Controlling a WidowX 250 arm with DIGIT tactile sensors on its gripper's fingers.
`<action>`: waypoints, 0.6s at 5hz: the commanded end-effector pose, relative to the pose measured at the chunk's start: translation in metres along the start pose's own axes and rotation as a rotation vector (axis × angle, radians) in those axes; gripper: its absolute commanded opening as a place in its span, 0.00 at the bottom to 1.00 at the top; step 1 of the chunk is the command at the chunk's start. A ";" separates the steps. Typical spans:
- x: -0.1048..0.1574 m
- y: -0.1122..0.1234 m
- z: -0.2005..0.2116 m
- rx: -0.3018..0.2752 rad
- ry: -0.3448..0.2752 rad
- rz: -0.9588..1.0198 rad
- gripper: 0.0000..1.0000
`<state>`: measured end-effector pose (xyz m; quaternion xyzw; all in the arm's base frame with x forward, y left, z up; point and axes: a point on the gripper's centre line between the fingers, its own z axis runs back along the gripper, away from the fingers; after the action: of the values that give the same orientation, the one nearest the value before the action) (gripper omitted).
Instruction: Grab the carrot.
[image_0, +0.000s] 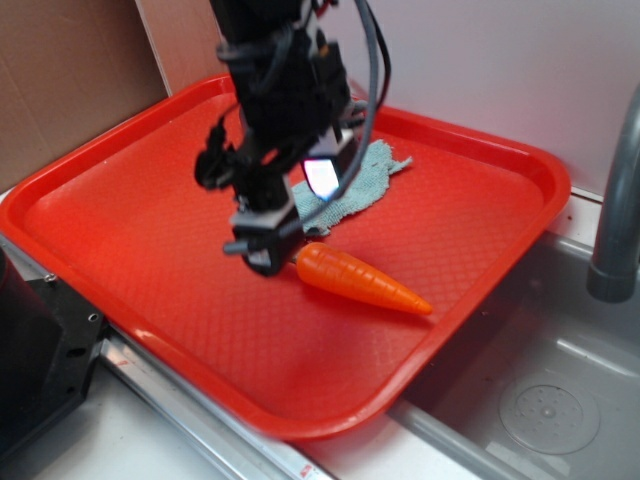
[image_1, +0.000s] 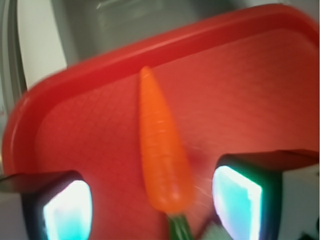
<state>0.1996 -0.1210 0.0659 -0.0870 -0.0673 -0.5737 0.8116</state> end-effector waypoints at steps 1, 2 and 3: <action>-0.004 -0.008 -0.047 0.059 0.142 0.065 1.00; -0.009 0.000 -0.055 0.056 0.177 0.098 0.17; -0.011 0.002 -0.052 0.060 0.174 0.095 0.00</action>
<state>0.2092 -0.1230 0.0170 -0.0162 -0.0136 -0.5380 0.8427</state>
